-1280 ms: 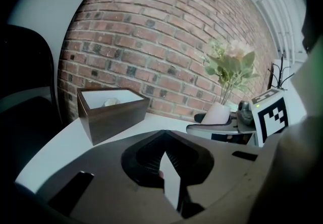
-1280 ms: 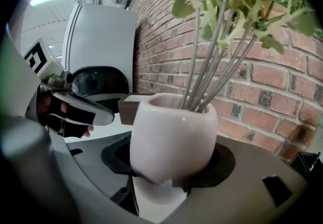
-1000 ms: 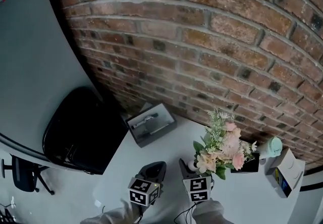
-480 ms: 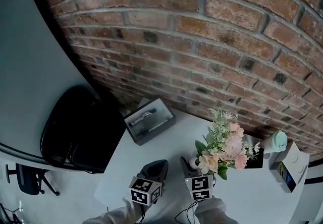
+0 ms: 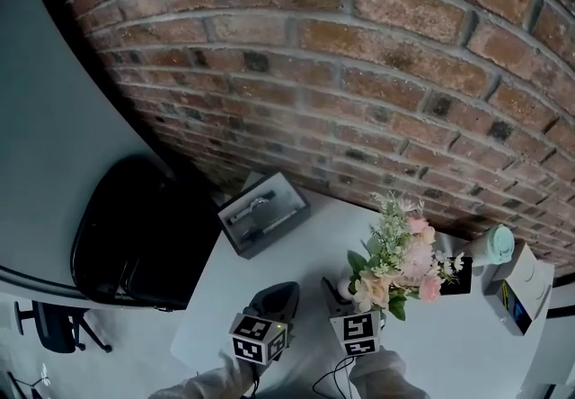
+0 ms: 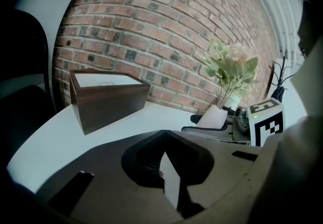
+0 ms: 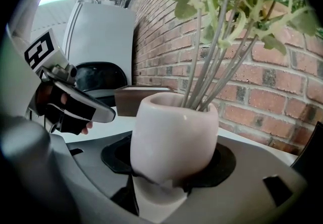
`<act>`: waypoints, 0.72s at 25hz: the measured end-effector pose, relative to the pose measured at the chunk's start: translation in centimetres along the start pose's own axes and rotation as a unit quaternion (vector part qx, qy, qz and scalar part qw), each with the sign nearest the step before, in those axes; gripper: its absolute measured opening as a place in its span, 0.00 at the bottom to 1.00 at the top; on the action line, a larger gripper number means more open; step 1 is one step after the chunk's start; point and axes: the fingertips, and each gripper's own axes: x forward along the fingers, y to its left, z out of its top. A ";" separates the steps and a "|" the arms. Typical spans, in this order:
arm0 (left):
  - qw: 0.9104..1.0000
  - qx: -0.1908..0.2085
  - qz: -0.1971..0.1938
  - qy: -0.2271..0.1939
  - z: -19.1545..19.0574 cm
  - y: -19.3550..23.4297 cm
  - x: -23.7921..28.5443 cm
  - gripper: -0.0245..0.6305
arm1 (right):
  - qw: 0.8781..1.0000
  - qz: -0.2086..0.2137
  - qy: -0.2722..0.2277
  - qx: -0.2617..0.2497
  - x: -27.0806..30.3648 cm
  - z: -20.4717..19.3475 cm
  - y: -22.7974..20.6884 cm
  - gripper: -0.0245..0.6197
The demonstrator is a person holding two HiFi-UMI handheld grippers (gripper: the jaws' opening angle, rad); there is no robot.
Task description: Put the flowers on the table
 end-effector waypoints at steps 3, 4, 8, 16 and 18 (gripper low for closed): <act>1.000 0.000 -0.001 0.000 0.0 -0.2 0.1 0.05 | 1.000 -0.005 -0.003 -0.006 -0.1 -0.3 0.1 0.43; 1.000 0.001 -0.003 0.001 0.0 -0.3 0.1 0.05 | 1.000 -0.007 -0.003 -0.009 -0.1 -0.7 0.1 0.43; 1.000 0.004 -0.010 0.003 0.0 -1.0 0.2 0.05 | 1.000 -0.010 -0.006 -0.015 -0.2 -0.2 0.3 0.43; 1.000 0.012 -0.011 0.000 0.4 -1.6 -0.7 0.05 | 1.000 -0.014 0.009 -0.002 -0.3 -0.8 0.1 0.43; 1.000 0.012 -0.009 -0.002 0.4 -1.6 -1.1 0.05 | 1.000 -0.010 0.019 -0.001 -0.3 -1.4 0.2 0.43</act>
